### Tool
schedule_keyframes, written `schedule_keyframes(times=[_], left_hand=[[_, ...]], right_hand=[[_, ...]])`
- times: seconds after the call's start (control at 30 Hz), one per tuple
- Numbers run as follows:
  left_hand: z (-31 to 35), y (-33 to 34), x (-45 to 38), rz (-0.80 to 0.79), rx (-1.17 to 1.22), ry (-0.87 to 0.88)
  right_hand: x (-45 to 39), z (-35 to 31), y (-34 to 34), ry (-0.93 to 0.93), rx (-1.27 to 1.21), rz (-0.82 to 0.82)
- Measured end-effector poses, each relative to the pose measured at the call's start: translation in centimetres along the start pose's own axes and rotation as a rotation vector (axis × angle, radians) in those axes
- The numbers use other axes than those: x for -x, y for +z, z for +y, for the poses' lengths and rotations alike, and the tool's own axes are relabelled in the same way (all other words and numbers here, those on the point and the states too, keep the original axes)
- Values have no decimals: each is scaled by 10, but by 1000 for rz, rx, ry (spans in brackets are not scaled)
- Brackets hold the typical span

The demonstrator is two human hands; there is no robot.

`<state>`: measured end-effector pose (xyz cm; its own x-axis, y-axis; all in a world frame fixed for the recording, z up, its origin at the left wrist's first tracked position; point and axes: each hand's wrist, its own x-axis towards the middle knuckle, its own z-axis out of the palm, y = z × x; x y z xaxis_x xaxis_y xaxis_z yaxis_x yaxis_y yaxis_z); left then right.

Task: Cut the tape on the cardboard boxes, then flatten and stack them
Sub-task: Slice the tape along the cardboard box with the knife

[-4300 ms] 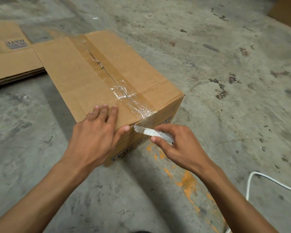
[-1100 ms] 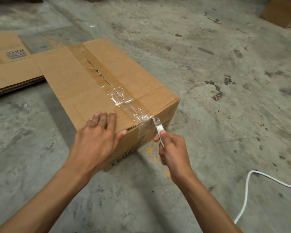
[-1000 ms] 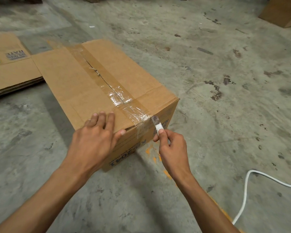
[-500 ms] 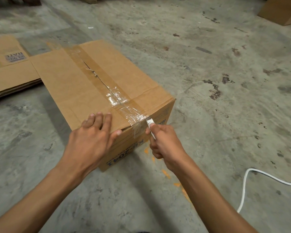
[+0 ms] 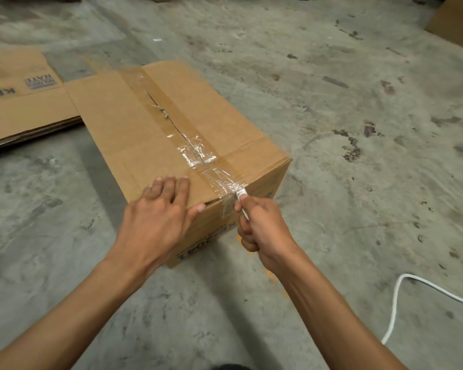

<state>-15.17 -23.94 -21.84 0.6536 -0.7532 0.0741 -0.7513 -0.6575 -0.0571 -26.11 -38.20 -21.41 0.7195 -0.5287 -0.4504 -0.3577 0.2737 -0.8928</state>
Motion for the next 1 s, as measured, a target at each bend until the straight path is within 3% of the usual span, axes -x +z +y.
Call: schedule_keyframes(times=[0.17,0.33,0.43,0.63,0.77,1.0], left_hand=[[-2,2,1,-2,19,2],[-4,5,2,2,35,-2],[-3,5,0,-12,48,-2],[-11,-3,6,26,201,-23],[-16,-8,0,85,403,-54],[-57,11,-50,50,366,-132]], right_hand=[[14,15,15,-14,9,-4],[-7,-7,-11,5,-66,24],[8,1,-3,42,73,-108],[17,-22,-17,-112,581,-31],[28,-38,-32,-97,655,-104],[-8,-49,6,-455,801,-28]])
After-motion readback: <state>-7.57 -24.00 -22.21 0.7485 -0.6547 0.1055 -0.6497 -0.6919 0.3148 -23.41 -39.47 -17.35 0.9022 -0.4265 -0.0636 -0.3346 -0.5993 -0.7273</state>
